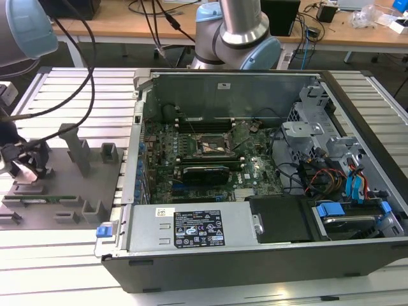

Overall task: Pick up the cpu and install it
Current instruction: 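Pick up the cpu and move it towards the insertion slot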

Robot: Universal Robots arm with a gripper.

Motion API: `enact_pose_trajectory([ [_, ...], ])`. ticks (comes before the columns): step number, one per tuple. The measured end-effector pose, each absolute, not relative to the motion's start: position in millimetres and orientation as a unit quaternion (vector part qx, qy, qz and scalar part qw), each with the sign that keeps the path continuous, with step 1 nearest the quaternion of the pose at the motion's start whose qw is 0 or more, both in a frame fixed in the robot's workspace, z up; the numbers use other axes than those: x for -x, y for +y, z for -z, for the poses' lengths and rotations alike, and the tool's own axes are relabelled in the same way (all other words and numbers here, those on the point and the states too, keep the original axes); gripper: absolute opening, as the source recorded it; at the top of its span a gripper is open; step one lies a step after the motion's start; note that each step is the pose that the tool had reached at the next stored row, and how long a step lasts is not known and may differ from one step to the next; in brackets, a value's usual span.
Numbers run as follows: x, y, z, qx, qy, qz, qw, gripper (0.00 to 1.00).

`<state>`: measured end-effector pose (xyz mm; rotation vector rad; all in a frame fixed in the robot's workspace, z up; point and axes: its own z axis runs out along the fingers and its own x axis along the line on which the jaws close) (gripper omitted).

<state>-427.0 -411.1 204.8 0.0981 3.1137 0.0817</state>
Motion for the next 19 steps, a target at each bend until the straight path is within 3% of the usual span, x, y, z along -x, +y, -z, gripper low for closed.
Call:
enact_pose_trajectory([
  [19, 427.0, -410.0, -186.8, -0.028, 0.999, -0.026, 0.013, 0.55],
])
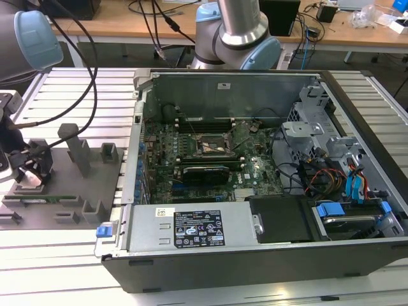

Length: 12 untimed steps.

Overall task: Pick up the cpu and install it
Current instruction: 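Pick up the cpu and move it towards the insertion slot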

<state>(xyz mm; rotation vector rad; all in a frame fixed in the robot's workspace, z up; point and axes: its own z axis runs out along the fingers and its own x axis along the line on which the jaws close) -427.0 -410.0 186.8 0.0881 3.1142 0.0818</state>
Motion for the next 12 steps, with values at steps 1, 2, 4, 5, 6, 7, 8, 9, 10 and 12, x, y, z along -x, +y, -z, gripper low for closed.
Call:
enact_pose_trajectory([
  [1, 427.0, -410.0, -186.7, -0.028, 0.999, -0.026, 0.013, 0.55],
  [2, 427.0, -410.0, -186.6, -0.028, 0.999, -0.026, 0.013, 0.55],
  [4, 427.0, -410.0, -186.6, -0.028, 0.999, -0.026, 0.013, 0.55],
  [5, 427.0, -410.0, -186.5, -0.028, 0.999, -0.026, 0.013, 0.55],
  [6, 427.0, -410.0, -186.5, -0.028, 0.999, -0.026, 0.013, 0.55],
  [7, 427.0, -410.0, -186.4, -0.028, 0.999, -0.026, 0.013, 0.55],
  [8, 427.0, -410.0, -186.4, -0.028, 0.999, -0.026, 0.013, 0.55],
  [9, 427.0, -410.0, -186.3, -0.028, 0.999, -0.026, 0.013, 0.62],
  [10, 427.0, -410.0, -186.4, -0.028, 0.999, -0.026, 0.013, 0.62],
  [12, 427.0, -410.0, -188.4, -0.028, 0.999, -0.026, 0.013, 0.62],
])
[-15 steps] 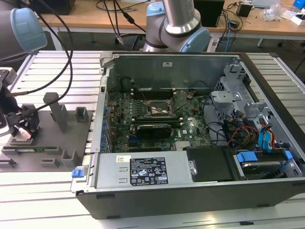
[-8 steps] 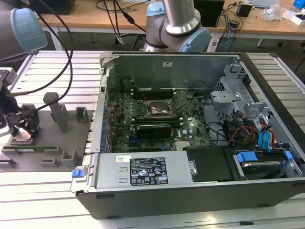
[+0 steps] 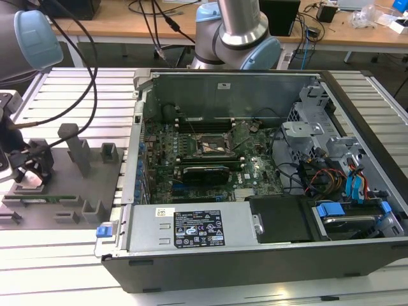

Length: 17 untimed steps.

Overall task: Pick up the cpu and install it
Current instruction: 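Pick up the cpu and move it towards the insertion slot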

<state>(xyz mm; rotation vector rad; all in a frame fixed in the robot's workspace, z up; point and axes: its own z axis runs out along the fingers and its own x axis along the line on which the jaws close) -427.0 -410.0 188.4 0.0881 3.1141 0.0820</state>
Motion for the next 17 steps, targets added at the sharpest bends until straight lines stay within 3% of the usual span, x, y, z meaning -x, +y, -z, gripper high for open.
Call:
enact_pose_trajectory([
  [6, 427.0, -410.0, -189.2, -0.028, 0.999, -0.026, 0.013, 0.62],
  [8, 427.0, -410.0, -189.4, -0.028, 0.999, -0.026, 0.013, 0.54],
  [17, 427.0, -410.0, -205.7, -0.028, 0.999, -0.026, 0.013, 0.54],
])
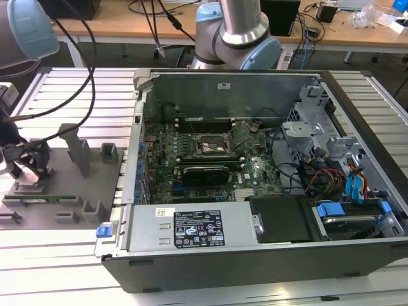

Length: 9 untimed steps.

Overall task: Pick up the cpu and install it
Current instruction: 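Pick up the cpu and move it towards the insertion slot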

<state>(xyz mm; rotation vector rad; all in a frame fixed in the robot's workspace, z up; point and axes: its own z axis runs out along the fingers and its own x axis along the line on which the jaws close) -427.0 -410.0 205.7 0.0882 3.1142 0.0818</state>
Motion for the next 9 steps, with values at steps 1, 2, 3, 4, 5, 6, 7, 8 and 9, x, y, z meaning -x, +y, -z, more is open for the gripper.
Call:
enact_pose_trajectory([
  [1, 427.0, -410.0, -210.2, -0.028, 0.999, -0.026, 0.013, 0.54],
  [2, 427.0, -410.0, -213.2, -0.028, 0.999, -0.026, 0.013, 0.54],
  [3, 427.0, -410.0, -215.5, -0.028, 0.999, -0.026, 0.013, 0.54],
  [4, 427.0, -410.0, -219.4, -0.028, 0.999, -0.026, 0.013, 0.54],
  [5, 427.0, -410.0, -222.0, -0.028, 0.999, -0.026, 0.013, 0.54],
  [6, 427.0, -410.0, -224.5, -0.028, 0.999, -0.026, 0.013, 0.54],
  [7, 427.0, -410.0, -226.8, -0.028, 0.999, -0.026, 0.013, 0.54],
  [8, 427.0, -410.0, -228.8, -0.028, 0.999, -0.026, 0.013, 0.54],
  [9, 427.0, -410.0, -230.5, -0.028, 0.999, -0.026, 0.013, 0.54],
])
